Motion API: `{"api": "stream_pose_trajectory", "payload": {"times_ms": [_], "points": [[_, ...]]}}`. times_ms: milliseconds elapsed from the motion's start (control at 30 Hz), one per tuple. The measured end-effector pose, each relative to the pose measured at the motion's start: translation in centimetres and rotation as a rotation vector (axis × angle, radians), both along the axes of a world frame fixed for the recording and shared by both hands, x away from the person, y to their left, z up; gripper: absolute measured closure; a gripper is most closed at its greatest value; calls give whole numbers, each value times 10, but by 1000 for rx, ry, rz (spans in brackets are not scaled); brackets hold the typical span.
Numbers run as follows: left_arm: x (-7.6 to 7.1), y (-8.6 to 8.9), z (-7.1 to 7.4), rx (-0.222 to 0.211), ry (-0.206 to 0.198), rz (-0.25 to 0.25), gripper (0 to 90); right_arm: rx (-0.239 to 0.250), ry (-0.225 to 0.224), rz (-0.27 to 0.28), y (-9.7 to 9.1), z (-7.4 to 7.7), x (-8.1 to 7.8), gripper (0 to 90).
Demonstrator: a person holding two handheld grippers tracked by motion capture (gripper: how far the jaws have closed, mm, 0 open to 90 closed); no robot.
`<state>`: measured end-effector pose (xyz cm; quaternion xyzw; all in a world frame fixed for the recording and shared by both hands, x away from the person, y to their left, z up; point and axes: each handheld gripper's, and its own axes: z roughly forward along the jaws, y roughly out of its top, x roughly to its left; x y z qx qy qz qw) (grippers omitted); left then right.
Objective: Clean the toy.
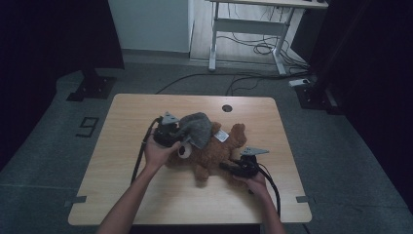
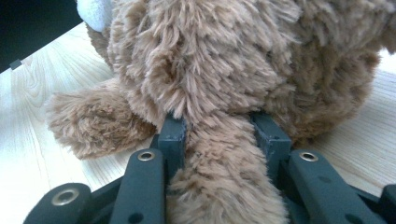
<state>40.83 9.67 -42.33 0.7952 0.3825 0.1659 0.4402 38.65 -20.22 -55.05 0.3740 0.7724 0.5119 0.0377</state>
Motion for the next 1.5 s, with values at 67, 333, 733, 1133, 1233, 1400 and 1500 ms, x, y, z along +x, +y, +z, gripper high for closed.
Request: {"api": "stream_pose_trajectory", "payload": {"times_ms": [67, 333, 733, 1133, 1233, 1400, 1500], "points": [[-4, -18, -3, 10, 0, -35, 797, 0, 5, 0, 0, 0, 0, 626], [4, -43, -18, 87, 14, -32, 796, 7, 6, -2, -1, 0, 0, 626], [7, 0, -27, 98, 1, 47, 795, 2, 0, 4, 1, 0, 0, 625], [12, 45, -26, 63, 0, 139, 796, 1, -2, 5, 1, 0, 0, 626], [11, 61, -29, 58, 5, 177, 796, 0, -2, 2, 1, 0, 0, 626], [10, 81, -39, 61, 26, 215, 796, -9, -14, -10, 2, -1, 0, 637], [11, 90, -44, 63, 42, 231, 796, -14, -15, -21, 4, -1, 1, 645]]}}
